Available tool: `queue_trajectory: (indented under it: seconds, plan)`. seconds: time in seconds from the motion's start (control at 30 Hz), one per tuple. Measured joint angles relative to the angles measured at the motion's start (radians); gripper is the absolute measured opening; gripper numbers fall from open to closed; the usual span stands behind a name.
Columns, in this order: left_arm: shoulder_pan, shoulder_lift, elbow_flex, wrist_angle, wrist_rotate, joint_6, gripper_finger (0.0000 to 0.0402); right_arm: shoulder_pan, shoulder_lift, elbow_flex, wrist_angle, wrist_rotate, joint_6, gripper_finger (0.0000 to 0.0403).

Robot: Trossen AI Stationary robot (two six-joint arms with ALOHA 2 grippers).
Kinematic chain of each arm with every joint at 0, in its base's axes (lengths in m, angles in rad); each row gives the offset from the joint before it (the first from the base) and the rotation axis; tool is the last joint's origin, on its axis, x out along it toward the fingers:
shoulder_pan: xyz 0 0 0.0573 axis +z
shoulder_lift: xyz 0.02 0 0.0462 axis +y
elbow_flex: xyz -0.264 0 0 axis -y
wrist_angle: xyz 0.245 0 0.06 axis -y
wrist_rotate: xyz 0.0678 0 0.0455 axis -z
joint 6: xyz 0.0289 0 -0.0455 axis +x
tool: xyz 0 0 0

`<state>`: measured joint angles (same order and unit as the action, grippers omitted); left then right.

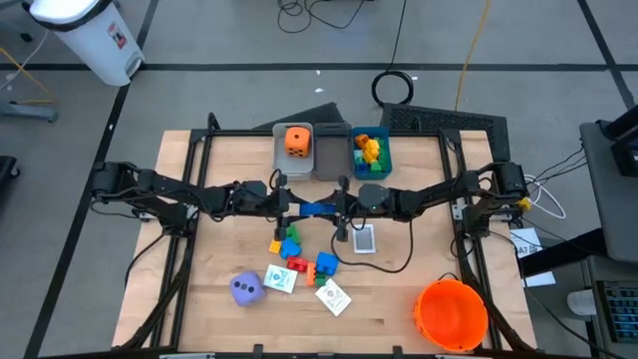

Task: Pick & Place Toys
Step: Put the blue game piece into the blue bin

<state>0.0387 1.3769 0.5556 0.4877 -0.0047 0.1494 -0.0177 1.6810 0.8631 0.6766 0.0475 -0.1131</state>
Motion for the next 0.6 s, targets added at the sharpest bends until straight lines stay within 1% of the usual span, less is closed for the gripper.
queue_trajectory:
  seconds: [0.23,0.37,0.47,0.53,0.6]
  plan:
    - [0.000,-0.002,0.000,0.006,0.001,-0.026,0.0205,0.000,-0.005,0.000,-0.004,0.000,0.000,0.0135]
    - [0.000,-0.048,0.000,0.008,0.002,-0.025,0.0206,-0.001,-0.048,0.000,-0.061,0.002,0.000,0.0139]
    - [0.000,-0.101,0.000,0.000,0.003,-0.025,0.0205,-0.002,-0.099,0.000,-0.149,0.010,-0.005,0.0136]
    - [0.000,-0.138,0.000,0.005,0.003,-0.025,0.0202,-0.002,-0.137,0.000,-0.197,0.058,-0.006,0.0135]
    - [0.000,-0.171,0.000,-0.002,0.003,-0.026,0.0202,-0.002,-0.179,0.000,-0.265,0.147,-0.007,0.0135]
